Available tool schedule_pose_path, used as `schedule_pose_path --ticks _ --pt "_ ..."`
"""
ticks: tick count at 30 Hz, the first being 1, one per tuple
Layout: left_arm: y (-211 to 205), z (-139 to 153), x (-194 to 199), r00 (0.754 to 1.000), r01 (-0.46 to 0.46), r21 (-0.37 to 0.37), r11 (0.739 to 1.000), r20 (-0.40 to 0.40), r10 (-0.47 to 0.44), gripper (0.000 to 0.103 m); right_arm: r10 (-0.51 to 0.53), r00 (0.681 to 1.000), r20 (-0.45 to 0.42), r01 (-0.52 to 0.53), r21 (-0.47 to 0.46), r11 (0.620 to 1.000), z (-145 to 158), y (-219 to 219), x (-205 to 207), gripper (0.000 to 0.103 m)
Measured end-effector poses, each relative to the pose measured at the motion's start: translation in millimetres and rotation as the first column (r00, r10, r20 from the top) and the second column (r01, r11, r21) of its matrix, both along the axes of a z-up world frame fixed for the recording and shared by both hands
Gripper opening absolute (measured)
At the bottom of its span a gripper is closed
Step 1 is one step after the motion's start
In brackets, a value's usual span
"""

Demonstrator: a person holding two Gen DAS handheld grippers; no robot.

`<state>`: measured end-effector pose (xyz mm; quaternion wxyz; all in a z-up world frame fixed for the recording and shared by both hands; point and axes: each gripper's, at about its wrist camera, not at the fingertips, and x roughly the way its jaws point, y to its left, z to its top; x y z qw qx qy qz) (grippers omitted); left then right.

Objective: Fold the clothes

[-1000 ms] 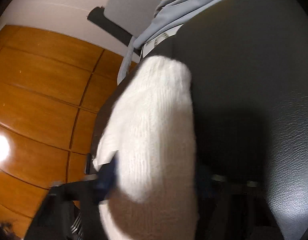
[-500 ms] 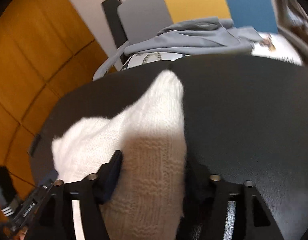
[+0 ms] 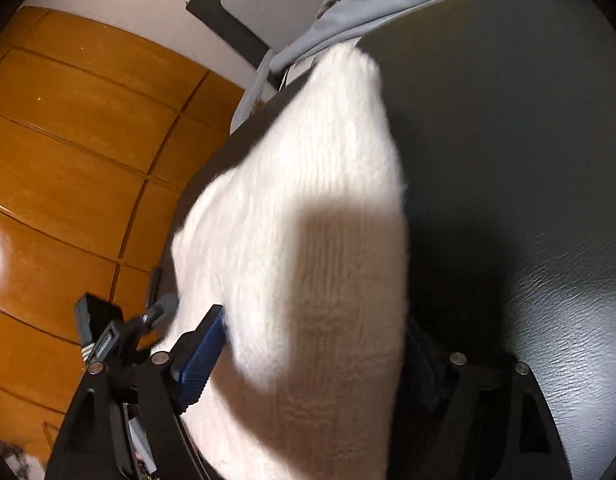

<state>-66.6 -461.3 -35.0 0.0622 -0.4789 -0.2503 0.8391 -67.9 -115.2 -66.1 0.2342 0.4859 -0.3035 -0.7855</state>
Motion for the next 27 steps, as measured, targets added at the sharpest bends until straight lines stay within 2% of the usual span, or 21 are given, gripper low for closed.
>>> schedule_pose_path --ticks 4,9,12,15,18,19,20,21,22,23,25,27 --pt "2 -3 -5 1.000 0.021 -0.044 0.999 -0.011 -0.021 0.092 0.017 0.999 -0.030 -0.015 0.041 0.999 0 -9 1 0.083" --pt "6 -4 -9 0.996 0.056 -0.077 0.995 -0.060 -0.060 0.096 0.014 0.999 -0.029 -0.014 0.009 1.000 -3 -10 2 0.085" --pt "1 -6 -14 0.996 0.077 -0.032 0.997 -0.035 -0.078 0.097 0.016 0.999 -0.028 -0.016 -0.002 1.000 -4 -12 1 0.086" --pt "-5 -6 -16 0.995 0.104 0.075 0.992 -0.017 -0.103 0.097 0.008 1.000 -0.019 -0.008 -0.030 1.000 -6 -11 1 0.086" --pt "-3 -6 -13 0.993 0.116 0.102 0.988 -0.015 -0.115 0.097 -0.032 0.999 0.003 0.032 -0.059 0.998 -6 -9 -1 0.083" --pt "2 -6 -12 0.991 0.132 0.081 0.988 -0.021 -0.131 0.097 -0.037 0.999 0.001 0.037 -0.050 0.998 -4 -12 -2 0.078" --pt "6 -5 -12 0.990 0.141 0.057 0.988 -0.029 -0.139 0.097 -0.042 0.999 -0.001 0.042 -0.041 0.998 -3 -14 -3 0.068" --pt "11 -4 -11 0.988 0.150 0.038 0.988 -0.039 -0.149 0.097 -0.023 0.999 -0.034 0.023 0.010 1.000 3 -21 -2 0.053" --pt "16 -4 -10 0.986 0.163 0.029 0.986 -0.047 -0.161 0.098 0.025 0.994 -0.104 -0.013 0.120 0.993 16 -35 2 0.049" --pt "20 -4 -9 0.984 0.173 0.028 0.985 -0.052 -0.171 0.098 0.088 0.980 -0.178 -0.042 0.250 0.967 30 -53 7 0.049" --pt "24 -4 -7 0.984 0.172 0.023 0.985 -0.054 -0.171 0.101 0.202 0.945 -0.259 -0.057 0.476 0.877 51 -88 19 0.048" --pt "25 -4 -5 0.984 0.169 0.016 0.985 -0.059 -0.168 0.101 0.299 0.916 -0.267 -0.059 0.648 0.759 54 -122 26 0.048"
